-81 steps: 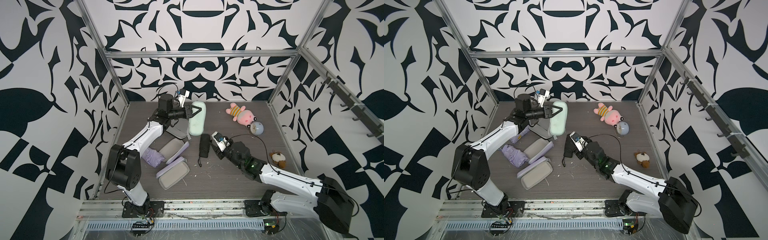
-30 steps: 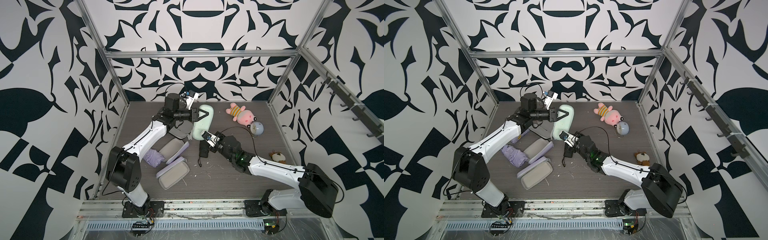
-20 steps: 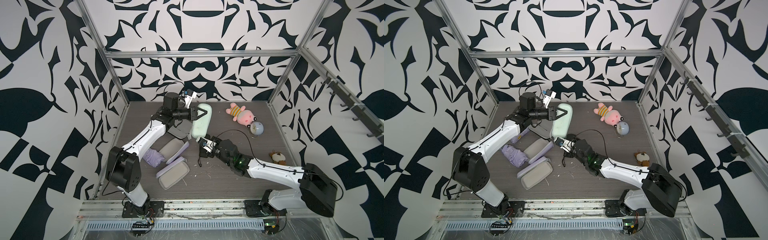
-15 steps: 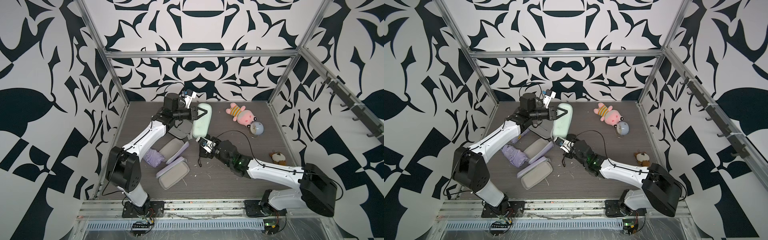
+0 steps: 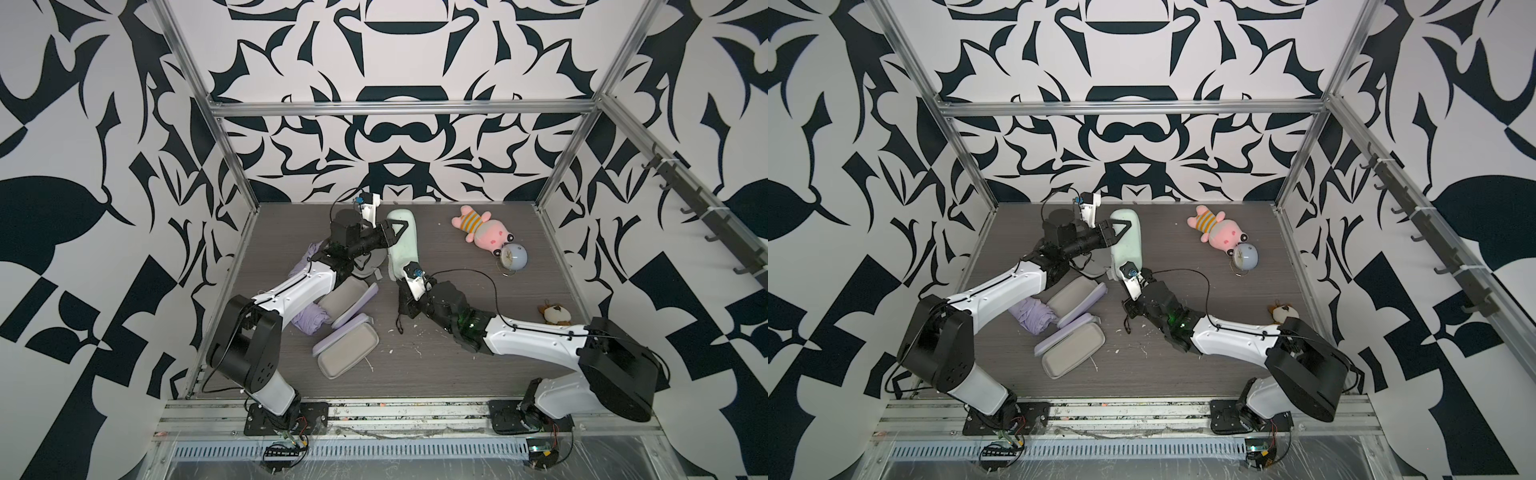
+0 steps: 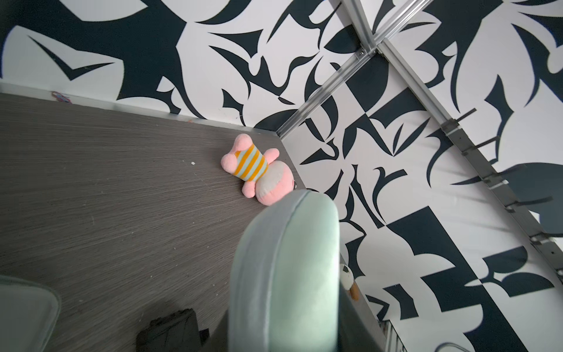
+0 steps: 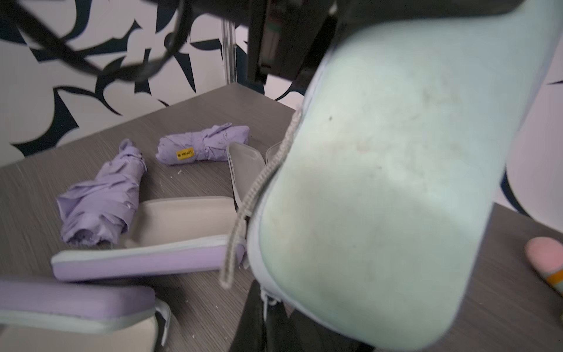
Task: Put umbrellas into zippered umbrella sleeves
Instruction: Place the umbrella sleeve at the center of the board.
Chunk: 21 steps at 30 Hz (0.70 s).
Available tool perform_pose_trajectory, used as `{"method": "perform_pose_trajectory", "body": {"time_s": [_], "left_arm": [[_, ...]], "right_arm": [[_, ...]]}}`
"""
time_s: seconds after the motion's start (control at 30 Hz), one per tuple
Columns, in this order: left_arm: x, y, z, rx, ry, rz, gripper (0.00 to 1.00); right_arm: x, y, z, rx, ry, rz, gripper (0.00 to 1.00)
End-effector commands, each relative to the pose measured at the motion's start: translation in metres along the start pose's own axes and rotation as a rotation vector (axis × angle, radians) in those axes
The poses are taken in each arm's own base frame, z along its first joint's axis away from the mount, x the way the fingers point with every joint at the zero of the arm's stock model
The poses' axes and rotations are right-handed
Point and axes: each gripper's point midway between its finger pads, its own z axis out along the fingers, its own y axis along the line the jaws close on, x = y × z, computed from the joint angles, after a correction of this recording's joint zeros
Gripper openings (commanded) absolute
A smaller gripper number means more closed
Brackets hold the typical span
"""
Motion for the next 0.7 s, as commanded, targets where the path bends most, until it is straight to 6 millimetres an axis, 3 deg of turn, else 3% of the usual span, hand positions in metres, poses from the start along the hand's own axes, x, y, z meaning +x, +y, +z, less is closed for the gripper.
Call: {"method": "perform_pose_trajectory", "body": {"time_s": [0.0,0.1,0.23,0.3,0.33,0.4,0.5,0.57,0.67], "left_arm": [[-0.056,-0.024,-0.011,0.021,-0.302,0.036,0.00],[-0.040,-0.027,-0.006,0.028,-0.278,0.010,0.00],[0.000,-0.027,0.007,0.058,-0.168,-0.055,0.00],[0.018,-0.020,0.012,0.050,-0.104,-0.086,0.00],[0.024,-0.012,0.012,0.030,-0.082,-0.102,0.00],[0.027,0.004,0.011,0.000,-0.047,-0.147,0.00],[0.024,0.028,0.015,0.007,-0.004,-0.265,0.02],[0.029,0.033,0.027,0.026,0.037,-0.306,0.03],[0.064,0.018,0.062,0.068,0.139,-0.341,0.06]], "right_arm": [[-0.064,0.038,-0.006,-0.153,-0.199,0.203,0.00],[-0.075,0.036,-0.006,-0.148,-0.238,0.270,0.00],[-0.093,0.033,-0.009,-0.157,-0.286,0.306,0.00],[-0.090,0.018,-0.008,-0.141,-0.267,0.356,0.00],[-0.082,0.006,-0.010,-0.129,-0.234,0.394,0.03],[-0.059,-0.025,-0.018,-0.060,-0.138,0.464,0.22],[-0.023,-0.079,-0.048,0.077,-0.015,0.514,0.43],[-0.006,-0.118,-0.074,0.195,0.033,0.545,0.51],[0.010,-0.170,-0.110,0.366,0.090,0.609,0.54]]}}
